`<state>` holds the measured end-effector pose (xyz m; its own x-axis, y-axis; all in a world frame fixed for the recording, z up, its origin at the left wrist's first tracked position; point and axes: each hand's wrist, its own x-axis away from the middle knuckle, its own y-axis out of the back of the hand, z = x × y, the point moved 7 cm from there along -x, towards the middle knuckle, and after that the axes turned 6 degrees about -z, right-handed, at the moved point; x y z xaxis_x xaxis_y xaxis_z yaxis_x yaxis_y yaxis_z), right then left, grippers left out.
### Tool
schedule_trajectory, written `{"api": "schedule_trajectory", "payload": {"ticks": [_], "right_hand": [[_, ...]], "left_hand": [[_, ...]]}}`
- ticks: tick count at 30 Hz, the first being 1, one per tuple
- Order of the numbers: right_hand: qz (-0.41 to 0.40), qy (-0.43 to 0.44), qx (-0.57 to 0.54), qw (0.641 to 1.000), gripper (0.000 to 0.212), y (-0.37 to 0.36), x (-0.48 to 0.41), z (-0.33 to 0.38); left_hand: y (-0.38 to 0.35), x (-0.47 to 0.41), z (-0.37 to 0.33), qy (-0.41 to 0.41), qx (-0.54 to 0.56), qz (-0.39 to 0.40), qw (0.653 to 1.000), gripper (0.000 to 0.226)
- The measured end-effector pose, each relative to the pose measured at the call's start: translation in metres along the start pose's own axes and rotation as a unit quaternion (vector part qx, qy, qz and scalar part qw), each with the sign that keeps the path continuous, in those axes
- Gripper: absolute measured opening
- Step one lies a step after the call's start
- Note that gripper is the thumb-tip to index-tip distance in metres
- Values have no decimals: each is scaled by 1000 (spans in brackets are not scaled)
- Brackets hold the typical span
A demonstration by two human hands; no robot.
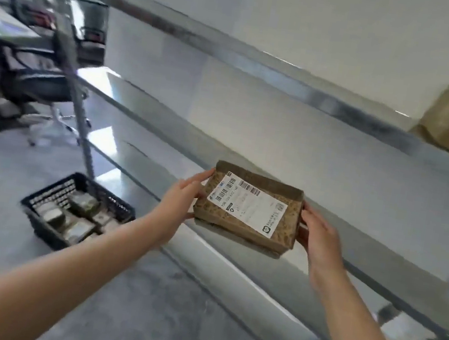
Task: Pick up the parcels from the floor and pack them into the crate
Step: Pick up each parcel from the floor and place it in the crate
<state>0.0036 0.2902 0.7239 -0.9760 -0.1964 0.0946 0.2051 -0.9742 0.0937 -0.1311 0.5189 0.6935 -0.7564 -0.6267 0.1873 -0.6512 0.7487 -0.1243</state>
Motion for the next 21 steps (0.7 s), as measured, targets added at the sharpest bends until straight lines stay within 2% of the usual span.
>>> {"api": "schedule_trajectory", "payload": {"ticks": [2, 6, 12, 16, 21], "right_hand": [[50, -2, 24, 998, 28, -80, 1, -1], [124, -26, 43, 991, 29, -226, 13, -34], [167, -146, 91, 971, 31, -408, 48, -148], [164, -184, 99, 964, 31, -481, 54, -184], [122, -217, 106, 963, 31, -508, 26, -219]], "left_hand": [[70, -16, -1, 8, 10, -62, 998, 30], [208, -48, 16, 34, -5, -160, 987, 30], [380, -76, 92, 107, -112, -202, 967, 42], [443, -105, 118, 144, -133, -224, 955, 38], [460, -179, 136, 158, -159, -184, 957, 36]]}}
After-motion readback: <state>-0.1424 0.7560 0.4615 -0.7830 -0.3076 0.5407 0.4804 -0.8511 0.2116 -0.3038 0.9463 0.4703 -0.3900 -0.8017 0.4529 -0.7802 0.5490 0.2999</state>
